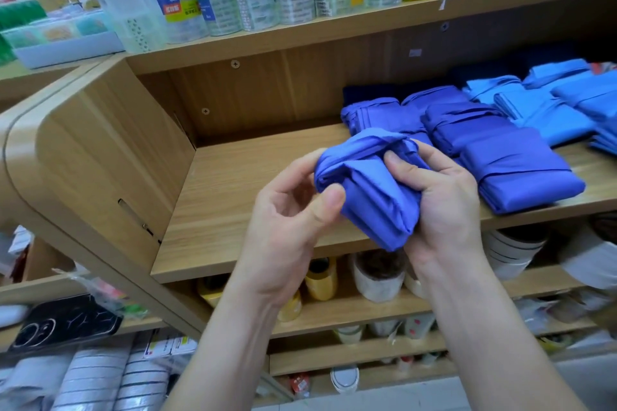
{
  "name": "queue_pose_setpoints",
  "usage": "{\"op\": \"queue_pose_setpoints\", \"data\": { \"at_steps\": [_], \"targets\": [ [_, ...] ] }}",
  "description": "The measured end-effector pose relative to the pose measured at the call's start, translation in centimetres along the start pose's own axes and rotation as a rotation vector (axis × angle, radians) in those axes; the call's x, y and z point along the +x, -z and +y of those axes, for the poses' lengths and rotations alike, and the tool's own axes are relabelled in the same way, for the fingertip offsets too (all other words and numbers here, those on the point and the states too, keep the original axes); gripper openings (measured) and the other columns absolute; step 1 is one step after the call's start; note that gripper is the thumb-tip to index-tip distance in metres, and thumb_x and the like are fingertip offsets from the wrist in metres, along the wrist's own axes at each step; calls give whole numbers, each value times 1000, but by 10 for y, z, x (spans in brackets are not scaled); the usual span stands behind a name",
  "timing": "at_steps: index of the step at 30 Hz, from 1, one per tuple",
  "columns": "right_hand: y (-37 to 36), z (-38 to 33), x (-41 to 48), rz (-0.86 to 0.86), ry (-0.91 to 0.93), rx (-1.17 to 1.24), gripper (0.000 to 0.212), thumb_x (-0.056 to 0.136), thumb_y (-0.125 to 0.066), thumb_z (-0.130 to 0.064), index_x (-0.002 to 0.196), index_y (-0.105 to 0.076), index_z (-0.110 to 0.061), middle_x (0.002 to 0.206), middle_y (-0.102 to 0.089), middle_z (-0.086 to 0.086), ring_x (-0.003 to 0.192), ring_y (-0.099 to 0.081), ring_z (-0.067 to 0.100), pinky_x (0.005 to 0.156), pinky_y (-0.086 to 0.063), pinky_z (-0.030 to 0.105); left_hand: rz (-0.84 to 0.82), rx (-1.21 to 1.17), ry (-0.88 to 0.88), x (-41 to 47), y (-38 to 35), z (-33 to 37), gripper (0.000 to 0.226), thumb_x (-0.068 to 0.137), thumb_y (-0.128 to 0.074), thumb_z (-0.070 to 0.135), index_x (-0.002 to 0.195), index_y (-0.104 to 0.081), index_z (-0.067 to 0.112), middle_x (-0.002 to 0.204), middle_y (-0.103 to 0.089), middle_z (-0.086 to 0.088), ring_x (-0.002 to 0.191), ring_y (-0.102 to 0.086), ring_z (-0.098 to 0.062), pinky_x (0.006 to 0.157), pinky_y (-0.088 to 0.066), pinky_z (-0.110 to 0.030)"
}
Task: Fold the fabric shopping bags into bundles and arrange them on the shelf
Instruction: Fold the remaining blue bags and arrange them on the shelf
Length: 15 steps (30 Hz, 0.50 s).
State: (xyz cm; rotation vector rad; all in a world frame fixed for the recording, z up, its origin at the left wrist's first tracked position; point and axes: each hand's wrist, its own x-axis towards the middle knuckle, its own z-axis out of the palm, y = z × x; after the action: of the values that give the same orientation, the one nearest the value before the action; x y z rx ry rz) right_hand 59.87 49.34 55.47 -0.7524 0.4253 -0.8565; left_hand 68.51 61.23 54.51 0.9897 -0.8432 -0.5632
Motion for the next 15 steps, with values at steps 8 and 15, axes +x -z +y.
{"op": "queue_pose_setpoints", "data": {
  "at_steps": [8, 15],
  "targets": [
    [3, 13, -5, 25, -23, -125, 49, 73, -79, -16, 118, -62, -18, 114, -71, 7, 103, -70, 28, 89, -57, 45, 193, 280, -102, 8, -3, -6, 24, 82, -63, 5, 95, -73, 23, 96, -70, -6, 87, -68, -19, 69, -59, -34],
    [3, 7, -11, -115, -88, 7, 61, 64, -75, -15, 120, -52, -21, 117, -68, 11, 87, -71, 27, 60, -57, 39, 98, 521, -218, 8, -5, -9, 26, 81, -68, 4, 106, -69, 13, 99, -64, -16, 92, -64, -25, 81, -57, -48]
  ]
}}
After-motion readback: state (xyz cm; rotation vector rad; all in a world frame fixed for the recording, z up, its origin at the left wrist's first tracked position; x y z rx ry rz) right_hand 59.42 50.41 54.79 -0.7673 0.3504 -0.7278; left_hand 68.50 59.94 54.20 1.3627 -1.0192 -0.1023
